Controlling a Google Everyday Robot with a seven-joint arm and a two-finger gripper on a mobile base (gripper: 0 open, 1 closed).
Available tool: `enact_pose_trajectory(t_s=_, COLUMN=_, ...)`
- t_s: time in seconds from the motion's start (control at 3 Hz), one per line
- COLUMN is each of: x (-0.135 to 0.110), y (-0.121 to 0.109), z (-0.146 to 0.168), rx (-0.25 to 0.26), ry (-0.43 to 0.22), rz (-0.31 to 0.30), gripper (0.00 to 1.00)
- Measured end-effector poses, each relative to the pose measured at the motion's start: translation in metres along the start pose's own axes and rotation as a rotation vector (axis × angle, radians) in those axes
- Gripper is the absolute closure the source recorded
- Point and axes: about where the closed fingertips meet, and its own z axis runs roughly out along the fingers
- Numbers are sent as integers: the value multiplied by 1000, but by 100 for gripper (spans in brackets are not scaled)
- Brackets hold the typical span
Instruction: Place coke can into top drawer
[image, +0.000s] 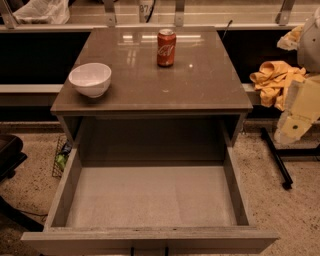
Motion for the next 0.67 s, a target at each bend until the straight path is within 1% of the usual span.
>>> enact_pose_trajectory(t_s=0.33, x=0, y=0, z=0, rx=0, ry=0, rz=0, gripper=0)
enact_pose_trajectory(t_s=0.67, x=-1, y=-16, z=5, rx=33, ry=-53, rz=-5, gripper=0)
